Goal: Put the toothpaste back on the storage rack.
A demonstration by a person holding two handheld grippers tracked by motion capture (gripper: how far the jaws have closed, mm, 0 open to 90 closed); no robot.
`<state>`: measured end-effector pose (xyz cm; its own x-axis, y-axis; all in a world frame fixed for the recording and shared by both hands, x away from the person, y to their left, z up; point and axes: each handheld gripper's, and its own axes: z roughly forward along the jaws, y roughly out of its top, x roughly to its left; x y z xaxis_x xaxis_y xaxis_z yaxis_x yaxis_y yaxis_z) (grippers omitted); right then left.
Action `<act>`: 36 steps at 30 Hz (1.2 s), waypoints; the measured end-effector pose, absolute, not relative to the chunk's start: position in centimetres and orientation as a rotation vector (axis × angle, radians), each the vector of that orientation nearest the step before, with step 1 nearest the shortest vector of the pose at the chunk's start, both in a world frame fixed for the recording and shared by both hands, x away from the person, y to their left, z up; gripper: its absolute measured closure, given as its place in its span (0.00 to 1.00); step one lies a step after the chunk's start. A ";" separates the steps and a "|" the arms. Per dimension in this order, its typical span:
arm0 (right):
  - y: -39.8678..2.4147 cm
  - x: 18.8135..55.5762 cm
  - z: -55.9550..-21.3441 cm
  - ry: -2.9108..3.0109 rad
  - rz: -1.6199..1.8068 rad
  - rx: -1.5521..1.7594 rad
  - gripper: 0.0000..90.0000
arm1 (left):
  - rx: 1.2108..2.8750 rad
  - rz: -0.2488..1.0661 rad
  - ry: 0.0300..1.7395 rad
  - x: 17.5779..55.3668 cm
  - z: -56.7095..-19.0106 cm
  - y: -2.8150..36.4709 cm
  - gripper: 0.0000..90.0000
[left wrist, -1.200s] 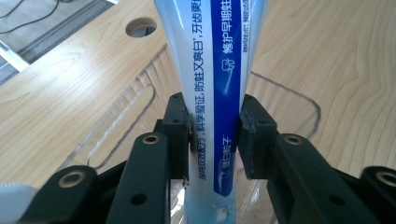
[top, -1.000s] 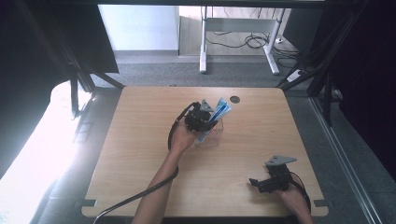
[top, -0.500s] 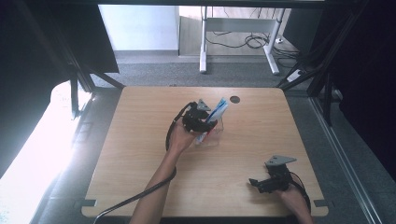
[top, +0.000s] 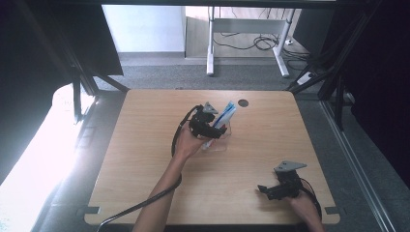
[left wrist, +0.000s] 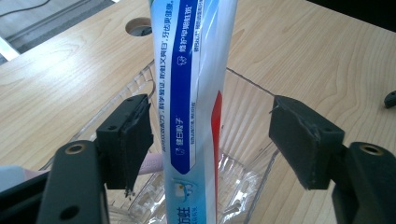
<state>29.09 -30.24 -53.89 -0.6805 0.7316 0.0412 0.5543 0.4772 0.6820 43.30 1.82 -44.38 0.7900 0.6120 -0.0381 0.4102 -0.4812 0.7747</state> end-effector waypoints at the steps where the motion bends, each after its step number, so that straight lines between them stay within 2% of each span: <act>1: -30.2 29.1 -53.9 2.470 1.000 1.100 0.00 | 2.140 0.304 0.757 43.2 -44.3 1.9 0.30; 7: -30.2 29.1 -53.9 2.473 1.005 1.094 0.00 | 2.116 0.285 0.774 42.8 -43.7 2.3 0.23; 9: -30.2 29.1 -53.9 2.472 1.010 1.093 0.00 | 2.107 0.288 0.784 42.7 -43.6 2.4 0.18; 13: -30.2 29.1 -53.8 2.466 1.015 1.094 0.00 | 2.105 0.280 0.793 42.3 -43.2 2.7 0.16; 36: -30.1 29.0 -53.7 2.452 1.023 1.087 0.00 | 2.108 0.275 0.742 39.6 -43.4 4.7 0.14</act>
